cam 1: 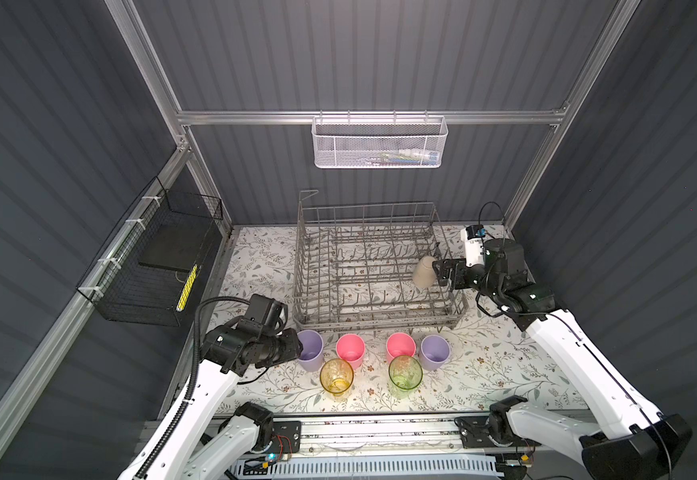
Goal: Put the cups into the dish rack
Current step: 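Open the right gripper and lift it while the left gripper reaches for the lavender cup, then grasp the lavender cup rim with the left gripper and lift it over the rack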
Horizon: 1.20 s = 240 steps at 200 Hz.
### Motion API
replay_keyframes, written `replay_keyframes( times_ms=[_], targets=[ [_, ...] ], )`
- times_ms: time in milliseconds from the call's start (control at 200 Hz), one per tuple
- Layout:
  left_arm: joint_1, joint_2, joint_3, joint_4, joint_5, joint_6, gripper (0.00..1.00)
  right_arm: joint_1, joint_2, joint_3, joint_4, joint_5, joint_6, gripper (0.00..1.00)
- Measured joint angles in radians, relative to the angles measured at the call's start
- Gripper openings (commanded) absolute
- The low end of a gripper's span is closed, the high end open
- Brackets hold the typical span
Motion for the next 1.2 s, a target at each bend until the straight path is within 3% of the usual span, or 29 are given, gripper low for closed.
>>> replay_keyframes(
  times_ms=[165,320,640,920,1201],
  targets=[
    [0.0,0.025,-0.05,0.03,-0.014,-0.028,0.46,0.0,0.014,0.0,0.026,-0.017,0.01,0.99],
    [0.0,0.048,-0.09,0.066,-0.034,-0.052,0.38,0.0,0.043,0.0,0.034,-0.029,0.014,0.99],
    [0.0,0.069,-0.136,0.111,-0.089,-0.107,0.0,0.0,0.05,0.0,0.043,-0.049,0.025,0.99],
    [0.0,0.059,-0.075,0.042,-0.155,-0.106,0.0,0.0,0.072,0.0,0.044,-0.067,0.032,0.99],
    [0.0,0.023,0.218,-0.16,-0.207,-0.028,0.0,0.0,0.072,0.0,0.044,-0.086,0.032,0.99]
  ],
)
